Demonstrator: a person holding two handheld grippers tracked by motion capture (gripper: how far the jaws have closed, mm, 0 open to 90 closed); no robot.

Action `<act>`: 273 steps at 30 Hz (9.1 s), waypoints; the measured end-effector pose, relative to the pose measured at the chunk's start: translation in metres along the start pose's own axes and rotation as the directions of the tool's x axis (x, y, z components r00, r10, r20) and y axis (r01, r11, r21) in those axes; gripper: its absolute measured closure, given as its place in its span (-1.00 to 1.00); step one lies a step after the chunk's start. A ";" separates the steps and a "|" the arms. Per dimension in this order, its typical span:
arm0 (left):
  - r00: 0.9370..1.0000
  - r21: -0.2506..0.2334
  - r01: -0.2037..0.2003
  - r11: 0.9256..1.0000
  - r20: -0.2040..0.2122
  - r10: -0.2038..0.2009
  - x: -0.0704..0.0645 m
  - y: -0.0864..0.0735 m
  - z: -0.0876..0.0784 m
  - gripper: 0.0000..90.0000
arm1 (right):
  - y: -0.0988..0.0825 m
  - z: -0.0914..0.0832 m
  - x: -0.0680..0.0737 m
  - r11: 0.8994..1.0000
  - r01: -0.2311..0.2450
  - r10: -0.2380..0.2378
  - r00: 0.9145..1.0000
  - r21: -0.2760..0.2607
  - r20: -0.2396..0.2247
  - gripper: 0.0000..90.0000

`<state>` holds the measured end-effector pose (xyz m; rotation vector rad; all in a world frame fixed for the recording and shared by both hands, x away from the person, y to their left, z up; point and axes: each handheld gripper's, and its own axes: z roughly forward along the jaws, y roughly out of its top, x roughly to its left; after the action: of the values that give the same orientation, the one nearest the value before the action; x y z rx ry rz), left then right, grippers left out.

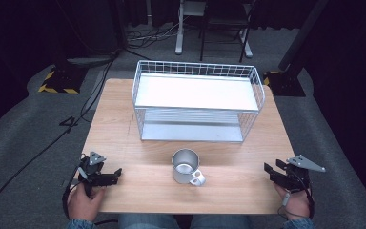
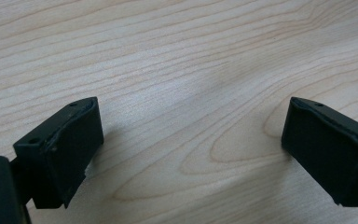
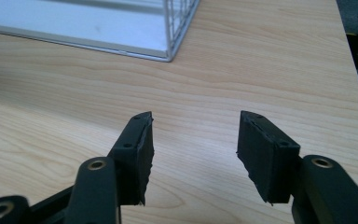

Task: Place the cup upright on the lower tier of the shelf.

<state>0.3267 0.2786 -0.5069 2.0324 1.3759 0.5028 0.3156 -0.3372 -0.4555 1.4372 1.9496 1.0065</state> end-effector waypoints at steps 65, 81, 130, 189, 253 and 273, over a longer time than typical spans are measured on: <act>1.000 0.000 0.000 1.000 0.000 0.000 0.000 0.000 0.000 -0.87 | 0.029 0.032 0.189 0.965 0.260 -0.214 0.849 0.028 -0.482 0.21; 1.000 0.000 0.000 1.000 0.000 0.000 0.000 0.000 0.000 -0.87 | 0.030 0.036 0.196 0.961 0.276 -0.227 0.849 0.034 -0.476 0.58; 1.000 0.000 0.000 1.000 0.000 0.000 0.000 0.000 0.000 -0.87 | 0.127 0.087 0.207 0.976 0.163 -0.204 0.918 -0.146 -0.339 0.59; 1.000 0.000 -0.001 1.000 0.000 0.001 0.000 0.000 0.000 -0.87 | 0.129 0.175 0.209 0.982 0.103 -0.136 0.967 -0.160 -0.214 0.57; 1.000 0.003 -0.007 1.000 0.002 0.007 0.000 0.002 0.001 -0.89 | 0.070 0.026 0.071 0.987 0.124 -0.149 0.944 -0.101 -0.294 -0.61; 1.000 0.003 -0.008 1.000 0.002 0.008 0.001 0.002 0.002 -0.89 | 0.028 0.039 0.012 0.988 0.131 -0.106 0.961 0.086 -0.256 -0.66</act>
<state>0.3294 0.2781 -0.5068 2.0407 1.3685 0.5020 0.3574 -0.3112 -0.4556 1.2781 2.2696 1.0920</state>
